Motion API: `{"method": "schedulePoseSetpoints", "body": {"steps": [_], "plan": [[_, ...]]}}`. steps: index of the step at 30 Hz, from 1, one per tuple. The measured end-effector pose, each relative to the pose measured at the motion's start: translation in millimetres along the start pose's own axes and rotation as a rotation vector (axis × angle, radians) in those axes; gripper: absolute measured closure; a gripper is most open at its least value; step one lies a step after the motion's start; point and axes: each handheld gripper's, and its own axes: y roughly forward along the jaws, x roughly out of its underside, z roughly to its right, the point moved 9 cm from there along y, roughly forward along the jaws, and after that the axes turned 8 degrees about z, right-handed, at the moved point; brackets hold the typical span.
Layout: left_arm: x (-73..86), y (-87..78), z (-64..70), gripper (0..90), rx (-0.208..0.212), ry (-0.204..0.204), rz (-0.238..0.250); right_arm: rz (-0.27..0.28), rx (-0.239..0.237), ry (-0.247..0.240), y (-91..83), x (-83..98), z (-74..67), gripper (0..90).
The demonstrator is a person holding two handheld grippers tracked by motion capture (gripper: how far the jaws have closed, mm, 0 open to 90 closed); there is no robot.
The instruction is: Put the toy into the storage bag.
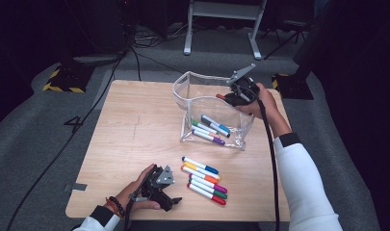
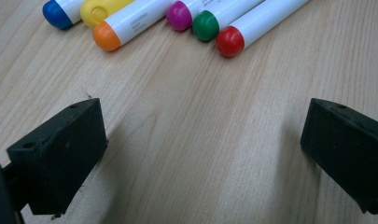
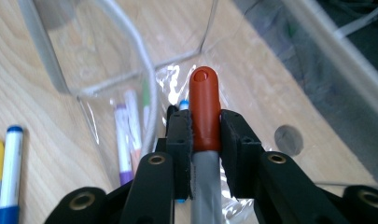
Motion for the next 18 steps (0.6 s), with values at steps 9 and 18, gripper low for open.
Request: {"method": "schedulePoseSetpoints", "body": {"steps": [9, 18], "plan": [[0.2, -0.1, -0.1, 0.6, -0.001, -0.001, -0.002, -0.083, -0.076, -0.019, 4.7, 8.2, -13.3, 73.0], [0.0, 0.0, 0.0, 0.5, 0.0, 0.0, 0.0, -0.012, -0.003, 0.033, -3.1, 5.6, -5.9, 54.2]]}}
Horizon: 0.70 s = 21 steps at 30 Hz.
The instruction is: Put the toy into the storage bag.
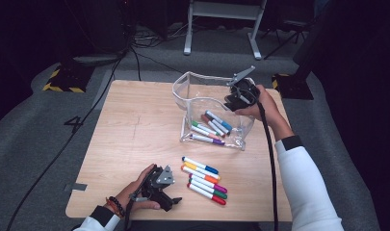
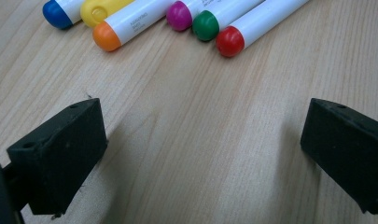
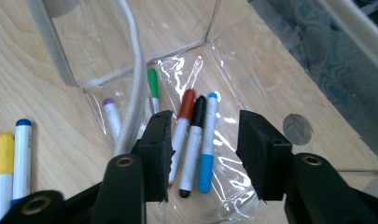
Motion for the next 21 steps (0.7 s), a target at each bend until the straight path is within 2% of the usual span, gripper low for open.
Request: {"method": "schedulePoseSetpoints", "body": {"steps": [3, 5, 9, 12, 16, 18, 21], "plan": [[0.2, -0.2, -0.2, 0.5, -0.002, -0.001, -0.002, 0.028, 0.026, 0.006, -5.9, -0.2, 2.5, 50.5], [0.2, -0.1, -0.1, 0.6, -0.002, -0.001, -0.002, 0.063, 0.021, 0.02, -12.8, -1.1, 2.2, 49.7], [0.1, -0.1, -0.1, 0.6, -0.001, -0.001, -0.002, 0.159, 0.026, 0.028, -35.8, -6.4, 0.9, 46.7], [0.0, 0.0, 0.1, 0.5, 0.0, 0.0, 0.0, 0.206, 0.048, 0.031, -56.4, -6.9, 1.3, 45.1], [0.2, -0.1, -0.2, 0.5, -0.002, 0.0, -0.002, 0.28, 0.041, 0.048, -79.9, -2.2, -3.6, 43.1], [0.2, -0.2, -0.2, 0.6, -0.002, -0.001, -0.002, 0.306, 0.045, 0.038, -89.0, 3.2, -7.9, 42.5], [0.1, -0.1, -0.1, 0.6, -0.001, -0.001, -0.001, 0.338, 0.023, 0.031, -98.6, 13.8, -19.0, 42.5]]}}
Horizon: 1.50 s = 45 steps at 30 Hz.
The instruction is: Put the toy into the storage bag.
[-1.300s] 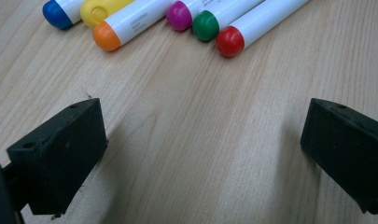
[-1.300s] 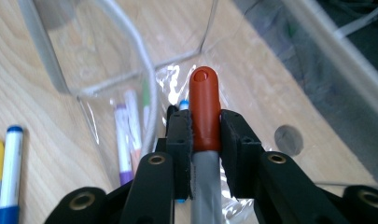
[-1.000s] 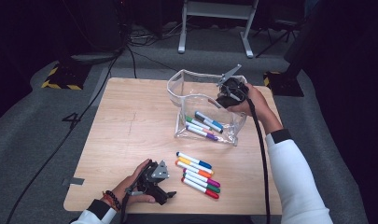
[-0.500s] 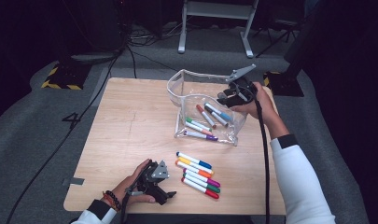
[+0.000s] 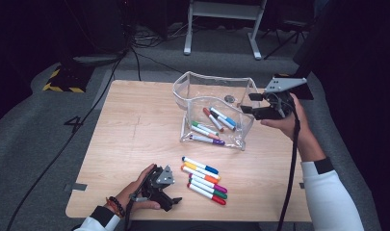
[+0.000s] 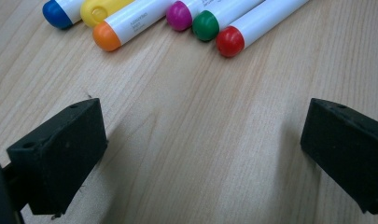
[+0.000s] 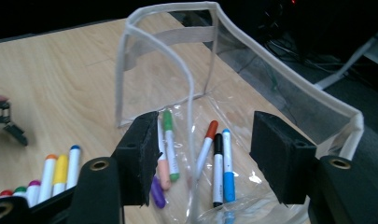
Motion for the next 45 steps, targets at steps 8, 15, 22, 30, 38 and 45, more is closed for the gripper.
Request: {"method": "schedulePoseSetpoints", "body": {"steps": [8, 15, 22, 30, 38, 45], "plan": [[-0.2, 0.2, 0.0, 0.5, 0.001, 0.001, 0.002, 0.045, -0.057, -0.014, -18.1, 34.3, -34.1, 43.6], [-0.3, 0.3, 0.1, 0.5, 0.0, 0.0, 0.002, -0.001, -0.132, -0.024, -1.6, 79.7, -70.6, 47.4], [-0.3, 0.3, 0.1, 0.5, -0.001, 0.0, 0.002, -0.078, -0.233, -0.025, 39.8, 121.1, -105.9, 48.4], [-0.2, 0.2, 0.2, 0.5, -0.001, -0.001, 0.002, -0.162, -0.313, -0.027, 86.4, 148.8, -128.4, 50.1], [-0.3, 0.3, 0.1, 0.5, -0.001, 0.0, 0.002, -0.192, -0.352, -0.013, 113.8, 159.7, -138.2, 51.4], [-0.2, 0.2, 0.0, 0.5, -0.002, 0.0, 0.001, -0.211, -0.339, -0.02, 125.0, 166.8, -136.9, 61.3]]}}
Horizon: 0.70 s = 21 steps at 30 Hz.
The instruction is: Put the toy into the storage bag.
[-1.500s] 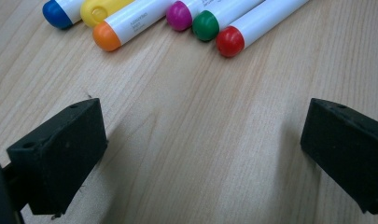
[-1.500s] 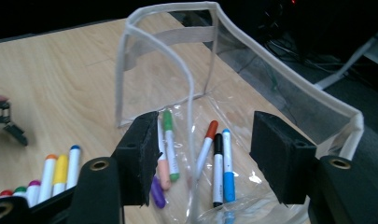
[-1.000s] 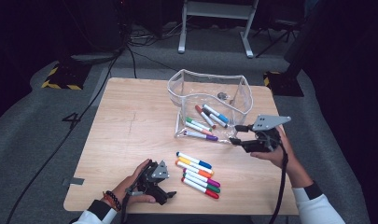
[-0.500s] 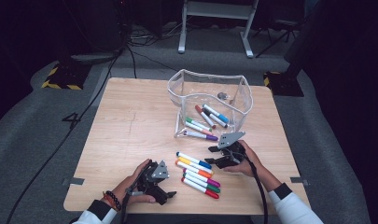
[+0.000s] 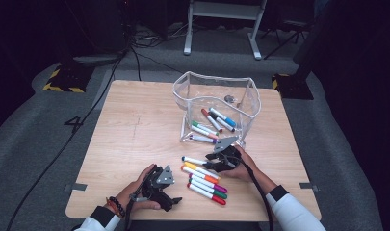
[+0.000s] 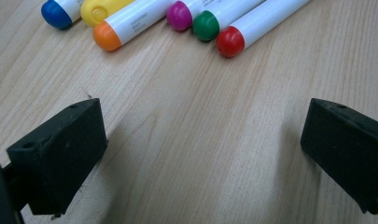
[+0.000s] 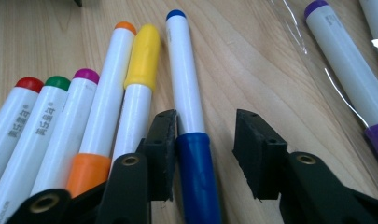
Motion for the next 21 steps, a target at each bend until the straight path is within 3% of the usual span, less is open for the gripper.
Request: {"method": "schedulePoseSetpoints", "body": {"steps": [5, 9, 13, 17, 21], "plan": [[0.0, 0.0, 0.2, 0.5, 0.001, -0.001, 0.0, 0.01, 0.035, 0.008, -4.0, 3.0, 8.4, 73.8], [0.0, 0.0, 0.2, 0.5, 0.001, 0.0, 0.0, 0.001, 0.069, 0.004, -12.7, 9.3, 13.8, 74.4], [0.0, 0.0, 0.3, 0.5, 0.001, -0.001, 0.0, 0.002, 0.073, 0.011, -21.1, 14.1, 16.6, 74.6], [0.0, -0.1, 0.2, 0.6, 0.001, -0.001, 0.0, 0.022, 0.085, 0.004, -29.9, 9.2, 17.9, 74.7], [0.2, -0.3, 0.0, 0.5, 0.001, 0.002, -0.002, 0.056, 0.102, -0.033, -45.9, -2.6, 15.2, 74.7]]}}
